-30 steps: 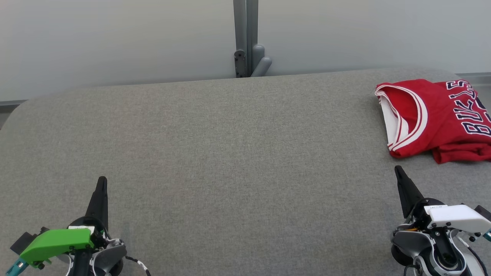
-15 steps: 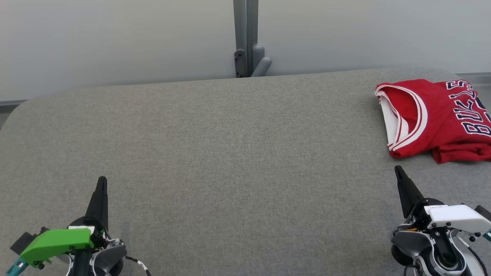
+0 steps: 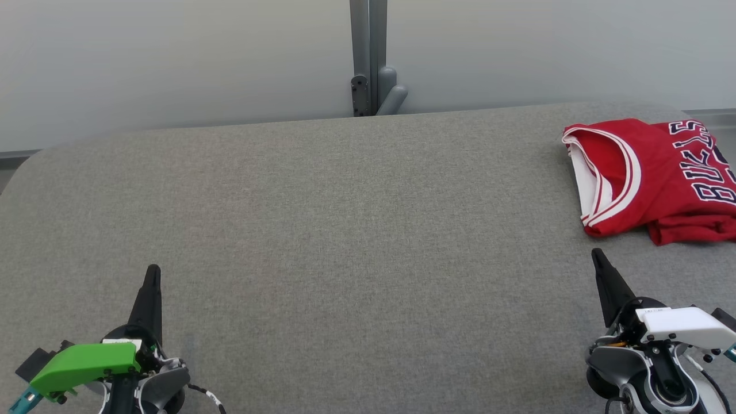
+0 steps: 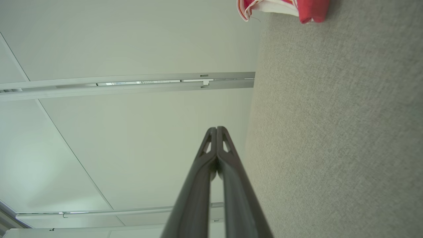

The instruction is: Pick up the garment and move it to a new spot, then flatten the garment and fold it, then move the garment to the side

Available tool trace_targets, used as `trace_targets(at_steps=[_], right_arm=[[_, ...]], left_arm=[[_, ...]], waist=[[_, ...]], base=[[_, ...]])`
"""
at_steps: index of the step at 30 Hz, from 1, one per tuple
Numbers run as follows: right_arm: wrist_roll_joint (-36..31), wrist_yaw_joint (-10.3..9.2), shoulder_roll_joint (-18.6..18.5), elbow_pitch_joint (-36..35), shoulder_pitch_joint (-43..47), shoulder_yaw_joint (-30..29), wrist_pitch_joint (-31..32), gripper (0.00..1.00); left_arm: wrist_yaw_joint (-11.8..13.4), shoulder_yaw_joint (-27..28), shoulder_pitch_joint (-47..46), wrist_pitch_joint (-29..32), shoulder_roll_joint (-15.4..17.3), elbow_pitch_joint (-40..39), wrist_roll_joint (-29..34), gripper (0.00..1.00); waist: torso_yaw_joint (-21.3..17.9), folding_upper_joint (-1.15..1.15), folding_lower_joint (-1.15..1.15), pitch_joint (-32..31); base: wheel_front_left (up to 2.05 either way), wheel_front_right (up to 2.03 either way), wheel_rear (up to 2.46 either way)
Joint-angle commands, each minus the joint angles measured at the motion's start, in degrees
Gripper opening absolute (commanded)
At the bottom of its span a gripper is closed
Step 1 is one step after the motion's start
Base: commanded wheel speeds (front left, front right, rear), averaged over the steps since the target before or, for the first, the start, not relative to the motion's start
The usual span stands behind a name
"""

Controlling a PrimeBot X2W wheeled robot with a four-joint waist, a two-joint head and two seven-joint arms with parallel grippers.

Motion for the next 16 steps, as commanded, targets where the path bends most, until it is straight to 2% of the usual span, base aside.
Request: trace_targets(at_steps=[1, 16], right_arm=[[0.4, 0.02, -0.3, 0.1, -0.6, 0.1, 0.1, 0.00], [0.4, 0.02, -0.3, 0.1, -0.6, 0.1, 0.1, 0.00]], left_arm=[[-0.2, 0.1, -0.8, 0.2, 0.3, -0.3, -0.2, 0.00], [-0.2, 0.1, -0.8, 0.2, 0.3, -0.3, -0.2, 0.00]], waist=[[0.0, 0.30, 0.00, 0.0], [0.0, 0.30, 0.00, 0.0]], base=[[0.00, 0.00, 0.00], [0.00, 0.00, 0.00]])
